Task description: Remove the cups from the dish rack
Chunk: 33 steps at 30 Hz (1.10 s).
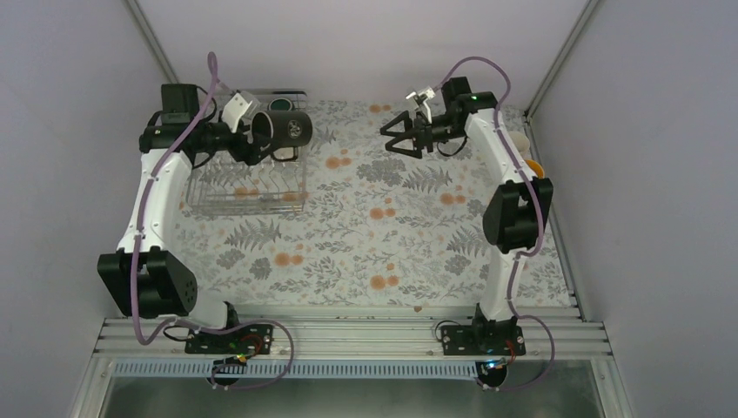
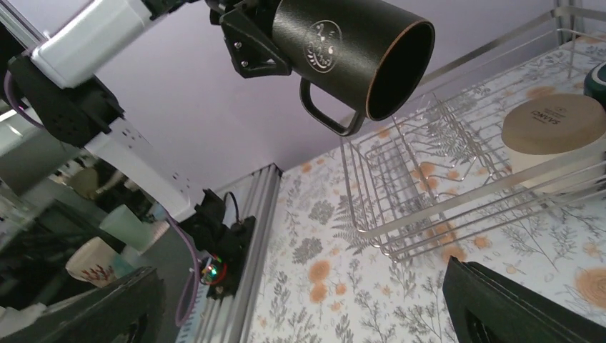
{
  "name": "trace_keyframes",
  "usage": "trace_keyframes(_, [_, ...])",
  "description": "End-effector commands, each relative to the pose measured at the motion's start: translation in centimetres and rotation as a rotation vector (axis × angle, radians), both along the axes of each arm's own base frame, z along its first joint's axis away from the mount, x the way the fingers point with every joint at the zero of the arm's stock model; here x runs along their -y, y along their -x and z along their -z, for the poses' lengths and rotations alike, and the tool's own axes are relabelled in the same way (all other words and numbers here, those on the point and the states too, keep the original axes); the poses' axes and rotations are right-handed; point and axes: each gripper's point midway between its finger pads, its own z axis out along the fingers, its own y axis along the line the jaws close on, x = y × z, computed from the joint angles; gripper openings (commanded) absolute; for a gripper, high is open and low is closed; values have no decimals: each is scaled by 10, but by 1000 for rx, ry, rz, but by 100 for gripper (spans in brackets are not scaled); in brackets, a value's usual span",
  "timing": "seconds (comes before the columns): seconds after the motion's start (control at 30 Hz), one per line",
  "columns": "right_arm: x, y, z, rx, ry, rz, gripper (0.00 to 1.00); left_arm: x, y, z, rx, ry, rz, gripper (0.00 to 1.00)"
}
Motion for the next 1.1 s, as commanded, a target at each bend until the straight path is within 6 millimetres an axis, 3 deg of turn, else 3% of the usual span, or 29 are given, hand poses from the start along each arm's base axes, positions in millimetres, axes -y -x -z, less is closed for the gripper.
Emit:
trace_keyframes(0.0, [-5, 5, -31, -64, -222, -83, 100, 29, -9, -42, 122, 75, 90, 50])
trace_keyframes(0.23, [-5, -4, -22, -130, -323, -107, 100, 65, -14, -31, 103, 92, 153, 50])
trace_keyframes(0.47, [-14, -10, -8, -154, -282, -197, 100, 106, -13, -21, 72, 67, 237, 51])
trace_keyframes(0.83, [-27, -9, 7, -180, -277, -220, 100, 140, -28, -8, 50, 48, 284, 51])
trace_keyframes(1.07, [-29, -3, 9, -170, -288, -218, 100, 154, -37, -12, 62, 49, 297, 51])
